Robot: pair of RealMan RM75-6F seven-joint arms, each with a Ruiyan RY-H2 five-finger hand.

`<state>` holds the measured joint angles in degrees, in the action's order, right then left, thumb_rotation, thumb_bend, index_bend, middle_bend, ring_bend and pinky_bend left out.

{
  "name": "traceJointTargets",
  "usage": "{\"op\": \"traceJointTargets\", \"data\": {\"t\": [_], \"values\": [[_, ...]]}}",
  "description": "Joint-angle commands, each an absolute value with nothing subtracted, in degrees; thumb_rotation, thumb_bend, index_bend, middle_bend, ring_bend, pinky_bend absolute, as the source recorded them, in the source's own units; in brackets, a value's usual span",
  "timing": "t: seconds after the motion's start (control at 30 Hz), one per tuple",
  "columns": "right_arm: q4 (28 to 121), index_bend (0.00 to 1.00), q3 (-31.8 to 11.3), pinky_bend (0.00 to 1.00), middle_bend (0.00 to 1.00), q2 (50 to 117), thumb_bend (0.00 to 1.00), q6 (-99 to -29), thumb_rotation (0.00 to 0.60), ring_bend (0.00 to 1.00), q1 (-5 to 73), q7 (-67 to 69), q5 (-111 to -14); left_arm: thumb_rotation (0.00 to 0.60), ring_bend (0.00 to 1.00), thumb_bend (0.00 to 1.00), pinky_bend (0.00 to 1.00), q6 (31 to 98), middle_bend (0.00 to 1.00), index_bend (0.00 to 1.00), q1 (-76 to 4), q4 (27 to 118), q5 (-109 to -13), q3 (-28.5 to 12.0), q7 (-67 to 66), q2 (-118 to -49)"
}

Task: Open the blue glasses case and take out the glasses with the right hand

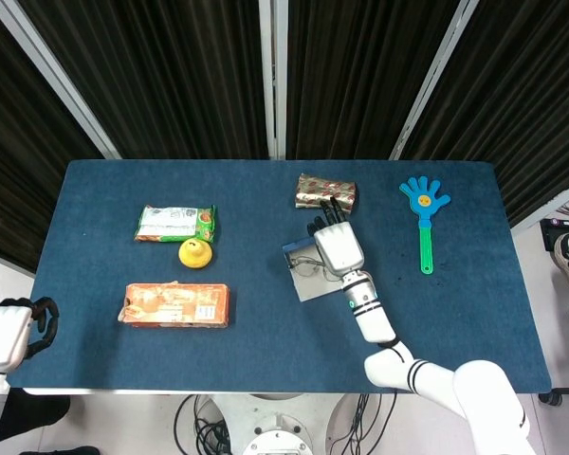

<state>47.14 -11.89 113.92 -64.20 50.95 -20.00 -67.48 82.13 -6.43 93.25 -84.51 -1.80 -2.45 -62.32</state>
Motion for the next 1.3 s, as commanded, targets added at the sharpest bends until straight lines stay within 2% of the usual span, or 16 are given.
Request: {"op": "traceJointTargets", "data": {"t": [0.03,0.07,0.13,0.2,0.27,0.33,0.5,0.7,0.77,0.93,1.3], "values": [[47.91,0.61,-14.58,0.0,0.34,113.37,0.34,-59.03,0.6,0.08,52.42,-21.51,-64.68,0.6,0.52,0.36,0.48,82.15,0.69,0.69,-6.44,93.26,-84.49,-1.82,-2.51,-62.34],[48.5,0.56,-15.09,0.0,0.33,113.07,0.32,-57.89,0.6,0.08,52.66,-22.31,-63.92,0.6,0.52,0.36,0.48,82.16,0.69,0.69,-6.43,93.26,-84.47,-1.82,-2.51,-62.35],[50.93,0.36,-15.97,0.0,0.29,111.84,0.25,-55.58,0.6,0.05,52.94,-24.22,-62.25,0.6,0.52,0.36,0.48,82.18,0.69,0.69,-6.41,93.25,-84.47,-1.82,-2.53,-62.35],[54.34,0.23,-16.58,0.0,0.26,110.15,0.19,-54.3,0.6,0.02,52.68,-26.22,-60.61,0.6,0.52,0.36,0.48,82.21,0.69,0.69,-6.4,93.23,-84.51,-1.8,-2.48,-62.35],[57.7,0.13,-17.05,0.0,0.23,108.36,0.18,-53.89,0.6,0.0,52.18,-27.85,-59.21,0.6,0.52,0.36,0.48,82.19,0.69,0.69,-6.41,93.22,-84.52,-1.79,-2.46,-62.34],[62.04,0.09,-17.48,0.0,0.21,106.08,0.18,-54.4,0.6,0.0,51.32,-28.87,-58.24,0.6,0.52,0.36,0.48,82.17,0.69,0.69,-6.42,93.24,-84.54,-1.78,-2.44,-62.31],[73.76,0.11,-16.64,0.0,0.21,99.81,0.18,-57.04,0.6,0.0,47.94,-29.62,-57.96,0.6,0.52,0.36,0.48,82.16,0.69,0.69,-6.43,93.26,-84.59,-1.76,-2.45,-62.3],[82.01,0.32,-14.79,0.0,0.19,95.61,0.25,-57.5,0.6,0.0,45.16,-31.4,-54.19,0.6,0.52,0.36,0.48,82.2,0.69,0.69,-6.43,93.35,-84.6,-1.75,-2.69,-62.32],[82.2,0.36,-14.3,0.0,0.18,95.89,0.28,-57.79,0.6,0.0,44.93,-32.04,-53.11,0.6,0.52,0.36,0.48,82.21,0.69,0.69,-6.41,93.37,-84.61,-1.74,-2.62,-62.3],[79.54,0.38,-13.9,0.0,0.16,97.92,0.32,-56.98,0.6,0.0,45.35,-32.01,-51.2,0.6,0.52,0.36,0.48,82.22,0.69,0.69,-6.39,93.35,-84.63,-1.72,-2.45,-62.26],[73.95,0.39,-14.25,0.0,0.16,102.03,0.33,-54.35,0.6,0.0,47.7,-32.26,-48.87,0.6,0.52,0.36,0.48,82.0,0.69,0.69,-6.47,93.39,-84.59,-1.7,-2.22,-62.11]]}}
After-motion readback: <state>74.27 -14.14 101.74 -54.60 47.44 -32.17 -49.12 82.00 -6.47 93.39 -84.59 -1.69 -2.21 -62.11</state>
